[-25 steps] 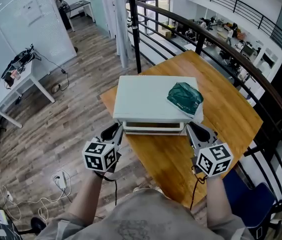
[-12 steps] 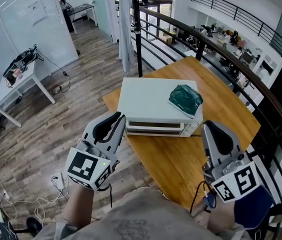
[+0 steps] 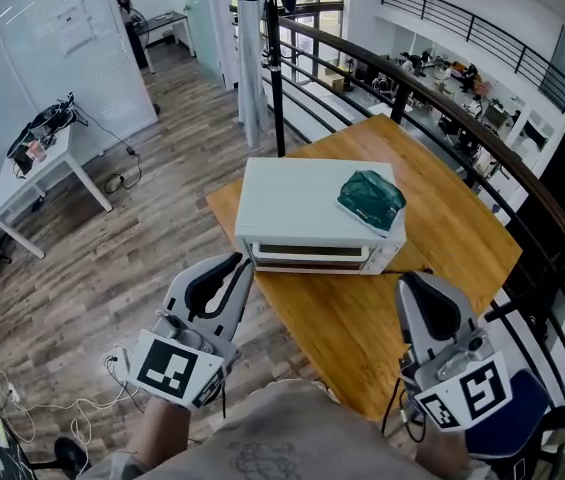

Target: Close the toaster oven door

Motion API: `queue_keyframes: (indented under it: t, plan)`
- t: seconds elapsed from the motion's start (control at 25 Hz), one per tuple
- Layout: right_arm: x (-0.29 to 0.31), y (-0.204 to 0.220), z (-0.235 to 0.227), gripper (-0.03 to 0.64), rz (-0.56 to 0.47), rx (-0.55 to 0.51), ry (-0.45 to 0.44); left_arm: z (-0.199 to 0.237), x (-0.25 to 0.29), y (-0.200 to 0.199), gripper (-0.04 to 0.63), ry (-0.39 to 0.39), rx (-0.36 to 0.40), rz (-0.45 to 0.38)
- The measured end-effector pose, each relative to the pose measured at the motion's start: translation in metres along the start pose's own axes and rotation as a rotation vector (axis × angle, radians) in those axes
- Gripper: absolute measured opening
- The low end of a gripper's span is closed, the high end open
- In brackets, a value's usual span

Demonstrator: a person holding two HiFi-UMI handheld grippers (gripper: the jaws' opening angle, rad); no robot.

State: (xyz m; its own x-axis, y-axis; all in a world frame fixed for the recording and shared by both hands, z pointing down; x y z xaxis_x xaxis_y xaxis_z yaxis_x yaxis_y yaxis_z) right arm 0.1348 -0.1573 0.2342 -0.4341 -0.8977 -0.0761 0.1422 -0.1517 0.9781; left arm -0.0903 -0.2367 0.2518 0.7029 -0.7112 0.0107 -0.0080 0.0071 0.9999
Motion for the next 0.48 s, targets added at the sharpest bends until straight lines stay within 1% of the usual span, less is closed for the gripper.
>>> queue_keyframes:
  t: [0.12,0.24,0.48]
  plan:
    - [0.002,0.013,0.007,0.044,0.038,0.012,-0.026,-0.004,-0.001,0.017,0.055,0.0,-0.025,0.042]
    - [0.004,0.022,0.013,0.044,0.063,0.02,-0.051,-0.005,-0.003,0.027,0.055,-0.004,-0.033,0.069]
    - [0.011,0.024,0.014,0.044,0.062,0.022,-0.072,-0.001,-0.01,0.024,0.055,-0.022,-0.021,0.073]
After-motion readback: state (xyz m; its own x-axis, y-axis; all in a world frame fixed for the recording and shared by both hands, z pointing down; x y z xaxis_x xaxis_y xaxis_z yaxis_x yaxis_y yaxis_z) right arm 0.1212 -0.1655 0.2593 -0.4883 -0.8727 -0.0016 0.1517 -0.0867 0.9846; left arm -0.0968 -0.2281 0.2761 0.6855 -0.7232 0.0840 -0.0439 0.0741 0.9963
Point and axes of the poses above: the fingertips, and each gripper's own axes: x forward along the fingers, z to its left, y out of its underside, the point moved 4 cm from there along -x, backward along the fingers, and after that the axes turned 8 degrees about -x, right-handed, at the moved point
